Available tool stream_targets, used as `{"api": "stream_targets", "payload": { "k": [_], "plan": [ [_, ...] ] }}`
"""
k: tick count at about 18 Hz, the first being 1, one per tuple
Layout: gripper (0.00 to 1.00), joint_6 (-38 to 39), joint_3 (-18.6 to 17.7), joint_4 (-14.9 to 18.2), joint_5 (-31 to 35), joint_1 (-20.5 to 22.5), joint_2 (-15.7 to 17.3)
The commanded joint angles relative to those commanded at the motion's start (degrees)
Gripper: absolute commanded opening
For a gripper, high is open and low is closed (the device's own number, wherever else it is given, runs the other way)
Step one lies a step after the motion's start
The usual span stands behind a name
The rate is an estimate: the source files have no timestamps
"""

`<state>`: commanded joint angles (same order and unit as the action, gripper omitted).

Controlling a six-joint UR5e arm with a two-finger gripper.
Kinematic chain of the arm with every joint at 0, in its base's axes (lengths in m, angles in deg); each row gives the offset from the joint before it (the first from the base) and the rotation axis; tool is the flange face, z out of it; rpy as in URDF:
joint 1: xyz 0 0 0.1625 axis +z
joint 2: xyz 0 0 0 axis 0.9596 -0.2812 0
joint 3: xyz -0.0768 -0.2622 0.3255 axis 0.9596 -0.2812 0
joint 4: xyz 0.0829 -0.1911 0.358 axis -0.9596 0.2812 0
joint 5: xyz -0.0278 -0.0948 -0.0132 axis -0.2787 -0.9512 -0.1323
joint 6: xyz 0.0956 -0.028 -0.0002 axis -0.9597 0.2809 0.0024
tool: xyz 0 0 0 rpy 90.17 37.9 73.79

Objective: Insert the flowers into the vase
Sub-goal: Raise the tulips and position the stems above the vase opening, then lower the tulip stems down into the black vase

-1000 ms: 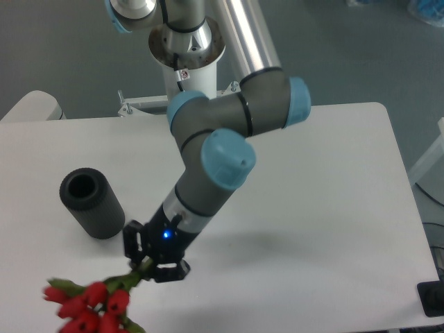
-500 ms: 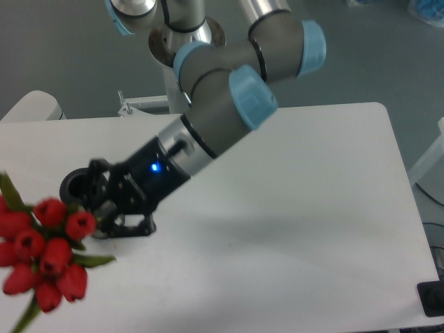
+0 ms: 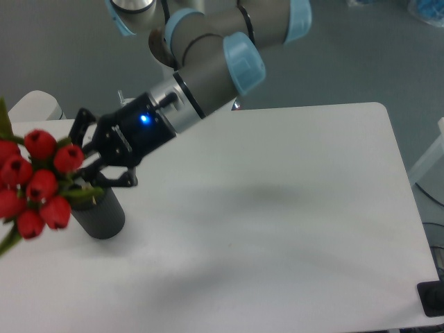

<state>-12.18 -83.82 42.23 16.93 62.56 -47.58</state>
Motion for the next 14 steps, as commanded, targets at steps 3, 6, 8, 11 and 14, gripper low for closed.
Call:
{"api": "stream_targets", "payload": {
  "k": [3, 6, 8, 11, 14],
  "plan": [
    [0.11, 0.0, -0.1, 0.0, 0.0, -0.5, 0.0],
    [0.11, 0.0, -0.2, -0.7, 0.0, -0.8, -0.1],
    [0.11, -0.3, -0.7, -1.0, 0.1, -1.2, -0.5],
    [0.11, -0.4, -0.7, -3.2, 0.1, -2.4, -1.7],
    [0.11, -0.4, -0.6, -5.4, 0.1, -2.6, -2.6]
  ]
}}
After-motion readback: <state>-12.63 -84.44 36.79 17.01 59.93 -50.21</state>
